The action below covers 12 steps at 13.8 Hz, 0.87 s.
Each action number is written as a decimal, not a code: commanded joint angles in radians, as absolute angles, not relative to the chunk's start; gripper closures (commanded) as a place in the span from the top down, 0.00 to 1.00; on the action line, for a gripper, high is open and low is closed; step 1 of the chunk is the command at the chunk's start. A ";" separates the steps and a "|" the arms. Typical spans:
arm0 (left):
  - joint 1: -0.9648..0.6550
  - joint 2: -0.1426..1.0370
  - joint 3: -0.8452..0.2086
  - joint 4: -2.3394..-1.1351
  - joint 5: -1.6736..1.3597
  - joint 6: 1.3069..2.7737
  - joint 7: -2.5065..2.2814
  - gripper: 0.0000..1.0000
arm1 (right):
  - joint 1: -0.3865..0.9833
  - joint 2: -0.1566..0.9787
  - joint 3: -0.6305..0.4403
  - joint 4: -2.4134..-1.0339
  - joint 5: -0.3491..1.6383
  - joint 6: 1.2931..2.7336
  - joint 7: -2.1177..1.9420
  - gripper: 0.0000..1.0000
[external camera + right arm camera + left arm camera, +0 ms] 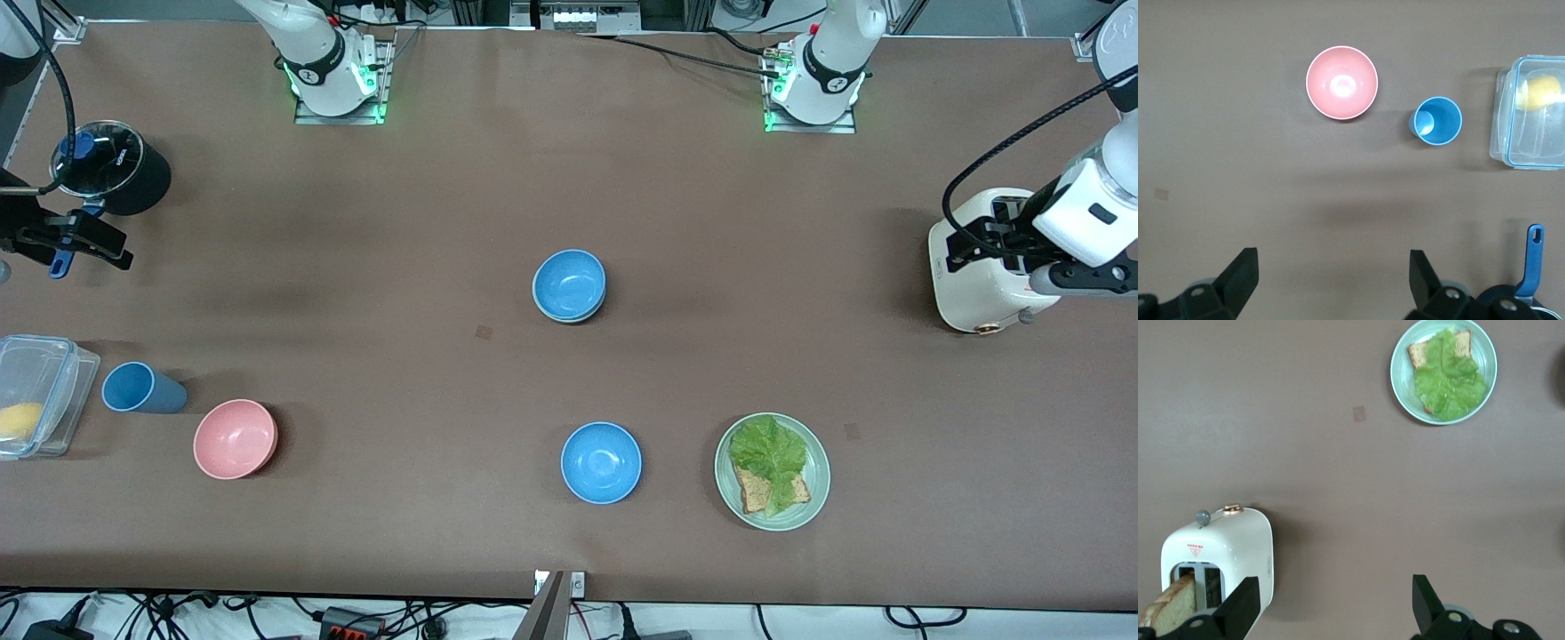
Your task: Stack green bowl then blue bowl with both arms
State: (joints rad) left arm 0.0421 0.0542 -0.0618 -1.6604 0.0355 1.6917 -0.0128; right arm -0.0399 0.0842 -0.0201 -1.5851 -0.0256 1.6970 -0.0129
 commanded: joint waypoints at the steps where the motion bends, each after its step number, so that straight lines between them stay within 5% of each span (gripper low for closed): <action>1: 0.028 0.020 -0.055 -1.678 0.032 1.675 0.000 1.00 | -0.029 0.072 -0.028 -1.578 -0.025 1.661 -0.020 1.00; 12: 0.035 0.021 -0.052 -1.697 -0.043 1.729 0.052 1.00 | -0.029 -0.006 -0.028 -1.707 -0.023 1.707 -0.018 1.00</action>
